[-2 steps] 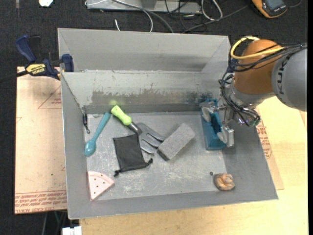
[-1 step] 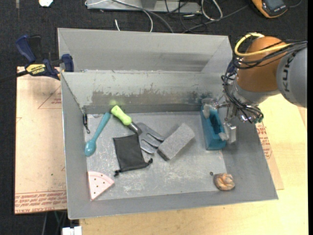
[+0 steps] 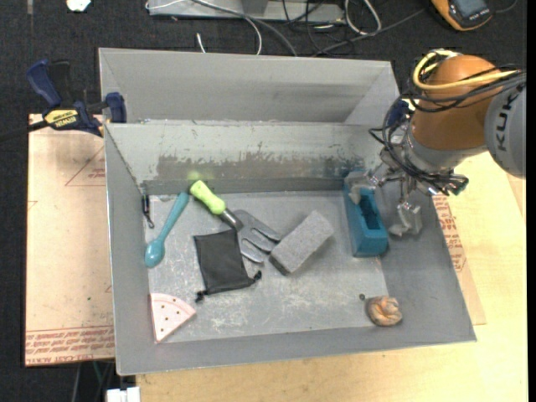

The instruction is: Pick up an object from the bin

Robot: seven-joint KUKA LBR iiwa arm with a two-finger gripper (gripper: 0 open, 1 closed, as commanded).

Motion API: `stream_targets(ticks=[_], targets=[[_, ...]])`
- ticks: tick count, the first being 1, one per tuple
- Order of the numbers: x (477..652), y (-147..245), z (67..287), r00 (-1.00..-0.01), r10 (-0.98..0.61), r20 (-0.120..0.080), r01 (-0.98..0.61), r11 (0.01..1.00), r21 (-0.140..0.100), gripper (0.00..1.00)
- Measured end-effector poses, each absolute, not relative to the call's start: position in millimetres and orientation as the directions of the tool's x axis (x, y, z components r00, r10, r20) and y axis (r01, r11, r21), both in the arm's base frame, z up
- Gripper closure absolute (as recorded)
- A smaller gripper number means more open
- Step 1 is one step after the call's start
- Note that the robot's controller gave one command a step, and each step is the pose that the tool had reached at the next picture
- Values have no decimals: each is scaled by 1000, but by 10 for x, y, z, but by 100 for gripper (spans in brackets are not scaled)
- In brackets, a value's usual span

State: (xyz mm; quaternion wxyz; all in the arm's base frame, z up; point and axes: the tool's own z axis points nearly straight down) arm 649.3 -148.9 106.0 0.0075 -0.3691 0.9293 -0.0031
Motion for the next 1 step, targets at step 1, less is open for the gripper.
stream_targets(ticks=[1], targets=[[6497, -1227, 777, -674, -739, -19, -738, 674, -26, 0]])
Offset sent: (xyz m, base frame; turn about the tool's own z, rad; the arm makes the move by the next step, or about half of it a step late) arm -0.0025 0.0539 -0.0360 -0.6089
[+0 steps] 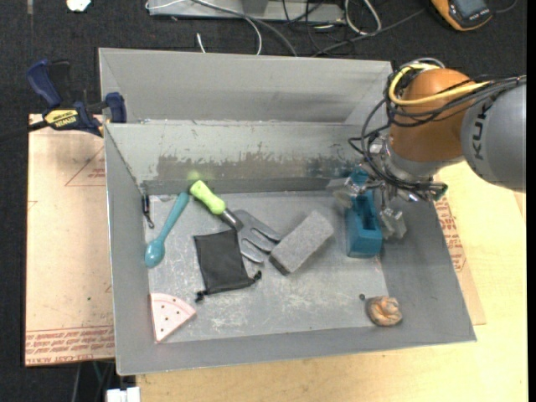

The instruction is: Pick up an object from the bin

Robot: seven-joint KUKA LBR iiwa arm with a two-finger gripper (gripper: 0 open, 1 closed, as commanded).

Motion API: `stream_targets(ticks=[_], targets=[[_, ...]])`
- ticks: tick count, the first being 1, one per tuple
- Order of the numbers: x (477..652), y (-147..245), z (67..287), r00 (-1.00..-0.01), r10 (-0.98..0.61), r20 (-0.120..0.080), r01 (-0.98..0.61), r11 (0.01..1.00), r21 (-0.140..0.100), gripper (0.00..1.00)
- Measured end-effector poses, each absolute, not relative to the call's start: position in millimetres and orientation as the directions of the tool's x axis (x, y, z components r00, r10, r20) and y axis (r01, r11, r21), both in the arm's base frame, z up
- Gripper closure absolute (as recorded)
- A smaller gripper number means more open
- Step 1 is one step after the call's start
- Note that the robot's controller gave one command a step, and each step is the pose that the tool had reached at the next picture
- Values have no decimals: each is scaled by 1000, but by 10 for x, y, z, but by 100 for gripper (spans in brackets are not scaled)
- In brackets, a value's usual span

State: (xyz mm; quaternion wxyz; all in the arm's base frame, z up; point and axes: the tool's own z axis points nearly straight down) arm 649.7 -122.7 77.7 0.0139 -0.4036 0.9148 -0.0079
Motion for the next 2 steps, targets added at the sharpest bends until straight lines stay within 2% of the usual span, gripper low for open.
stream_targets(ticks=[1, 2], targets=[[6475, -982, 711, -212, -977, -3, -977, 212, -23, 100], [6475, -983, 711, -213, -977, -4, -977, 213, -23, 100]])
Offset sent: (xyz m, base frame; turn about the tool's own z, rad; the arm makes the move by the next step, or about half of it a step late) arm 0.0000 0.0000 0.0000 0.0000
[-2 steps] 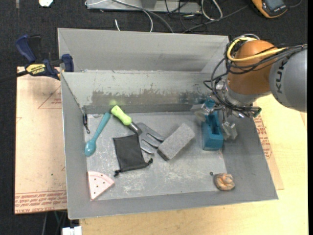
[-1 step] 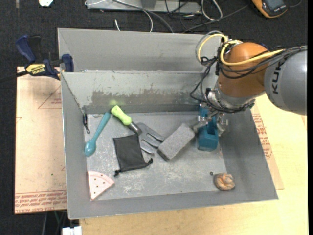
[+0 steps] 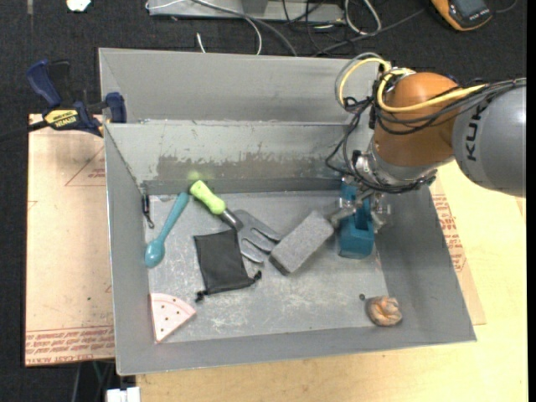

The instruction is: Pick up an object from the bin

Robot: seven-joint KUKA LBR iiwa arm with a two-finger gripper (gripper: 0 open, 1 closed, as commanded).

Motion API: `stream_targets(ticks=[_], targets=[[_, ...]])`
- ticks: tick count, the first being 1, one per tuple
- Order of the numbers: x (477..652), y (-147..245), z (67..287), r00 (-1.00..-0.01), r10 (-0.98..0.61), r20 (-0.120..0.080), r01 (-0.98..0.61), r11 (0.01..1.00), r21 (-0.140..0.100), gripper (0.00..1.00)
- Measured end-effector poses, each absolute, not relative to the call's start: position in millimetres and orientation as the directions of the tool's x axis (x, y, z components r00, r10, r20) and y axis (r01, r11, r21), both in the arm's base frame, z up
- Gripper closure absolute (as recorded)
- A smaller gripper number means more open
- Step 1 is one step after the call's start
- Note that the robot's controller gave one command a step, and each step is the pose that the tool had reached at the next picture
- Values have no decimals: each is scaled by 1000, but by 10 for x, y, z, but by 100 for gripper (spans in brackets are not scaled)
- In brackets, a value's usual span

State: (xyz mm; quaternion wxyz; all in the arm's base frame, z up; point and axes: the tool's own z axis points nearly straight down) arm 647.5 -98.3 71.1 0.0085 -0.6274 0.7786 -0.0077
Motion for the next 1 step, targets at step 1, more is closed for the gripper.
stream_targets(ticks=[1], targets=[[6457, -965, 876, -214, -977, -7, -977, 214, -18, 100]])
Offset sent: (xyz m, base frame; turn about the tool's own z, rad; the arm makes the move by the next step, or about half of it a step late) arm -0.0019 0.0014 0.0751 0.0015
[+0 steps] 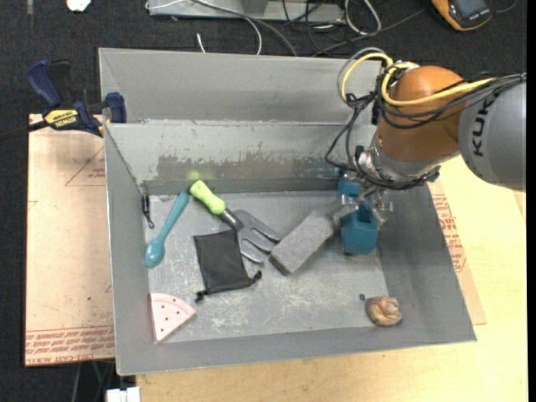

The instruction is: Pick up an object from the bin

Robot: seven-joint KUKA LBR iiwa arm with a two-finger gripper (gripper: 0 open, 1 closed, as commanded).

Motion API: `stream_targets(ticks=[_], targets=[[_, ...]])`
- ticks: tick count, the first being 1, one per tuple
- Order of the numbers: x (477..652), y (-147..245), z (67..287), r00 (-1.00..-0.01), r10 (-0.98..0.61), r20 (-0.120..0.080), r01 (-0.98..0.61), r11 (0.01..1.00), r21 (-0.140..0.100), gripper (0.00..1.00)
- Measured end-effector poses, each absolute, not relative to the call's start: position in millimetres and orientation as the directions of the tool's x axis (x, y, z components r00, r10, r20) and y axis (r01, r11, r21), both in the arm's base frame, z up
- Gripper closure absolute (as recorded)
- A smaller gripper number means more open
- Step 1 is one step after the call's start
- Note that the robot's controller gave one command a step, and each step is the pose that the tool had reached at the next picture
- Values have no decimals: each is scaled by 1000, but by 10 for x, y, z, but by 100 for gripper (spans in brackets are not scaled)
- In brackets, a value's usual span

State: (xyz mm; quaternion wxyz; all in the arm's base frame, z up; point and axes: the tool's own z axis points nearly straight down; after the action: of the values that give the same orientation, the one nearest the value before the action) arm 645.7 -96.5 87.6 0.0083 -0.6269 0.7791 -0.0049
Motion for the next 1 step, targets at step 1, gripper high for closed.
stream_targets(ticks=[1], targets=[[6441, -953, 1301, -217, -976, -8, -976, 217, -12, 100]])
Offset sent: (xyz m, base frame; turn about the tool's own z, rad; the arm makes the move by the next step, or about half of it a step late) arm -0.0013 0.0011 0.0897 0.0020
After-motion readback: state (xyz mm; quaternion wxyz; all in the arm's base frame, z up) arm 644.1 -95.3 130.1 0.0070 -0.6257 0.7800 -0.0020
